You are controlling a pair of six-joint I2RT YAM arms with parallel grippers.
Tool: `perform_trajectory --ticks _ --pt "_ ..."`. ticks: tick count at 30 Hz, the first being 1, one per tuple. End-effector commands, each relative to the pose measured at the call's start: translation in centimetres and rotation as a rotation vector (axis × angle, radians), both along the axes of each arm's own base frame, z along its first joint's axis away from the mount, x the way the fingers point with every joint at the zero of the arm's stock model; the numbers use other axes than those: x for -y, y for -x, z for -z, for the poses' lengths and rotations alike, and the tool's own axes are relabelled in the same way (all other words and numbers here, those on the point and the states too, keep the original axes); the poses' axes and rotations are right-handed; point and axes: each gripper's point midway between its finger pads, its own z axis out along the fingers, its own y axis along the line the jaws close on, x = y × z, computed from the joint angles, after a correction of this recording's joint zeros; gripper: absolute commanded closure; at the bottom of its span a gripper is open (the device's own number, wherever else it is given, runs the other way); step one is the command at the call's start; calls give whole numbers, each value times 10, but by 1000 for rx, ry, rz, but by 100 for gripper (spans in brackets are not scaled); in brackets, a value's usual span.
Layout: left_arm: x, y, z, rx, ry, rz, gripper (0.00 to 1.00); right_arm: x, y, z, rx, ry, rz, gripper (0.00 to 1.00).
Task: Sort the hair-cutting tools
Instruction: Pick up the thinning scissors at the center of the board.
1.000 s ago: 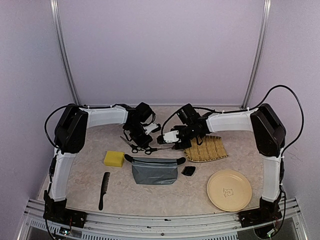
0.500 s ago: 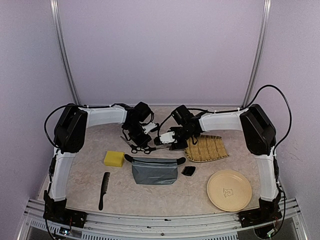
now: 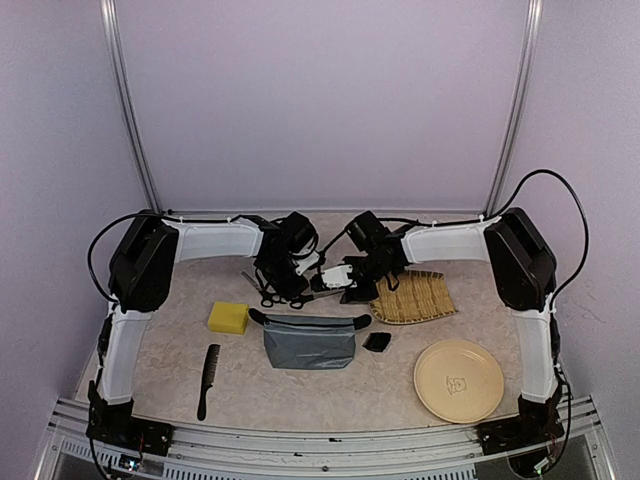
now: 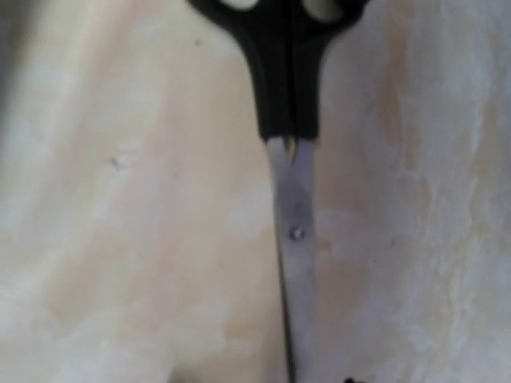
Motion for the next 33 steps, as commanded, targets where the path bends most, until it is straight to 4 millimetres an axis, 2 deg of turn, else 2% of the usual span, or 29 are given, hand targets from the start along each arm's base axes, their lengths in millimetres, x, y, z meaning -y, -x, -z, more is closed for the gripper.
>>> perform_trajectory --ticks 1,8,13,18,28,33 --pt "-9 16 34 -66 -61 3 100 1 5 -16 -27 -38 -4 53" --pt "-1 5 10 -67 76 -11 100 1 2 -11 -11 -36 -43 48" --pt "1 -1 1 -82 142 -6 100 0 -8 -6 41 -14 -48 48" --pt "-1 -1 7 -104 148 -4 100 -2 -18 -1 81 -4 -49 49" --pt "-4 1 13 -135 184 -9 100 -5 -31 25 121 49 -50 54" --pt "-9 -2 17 -146 186 -16 100 -3 -28 40 169 91 -77 58"
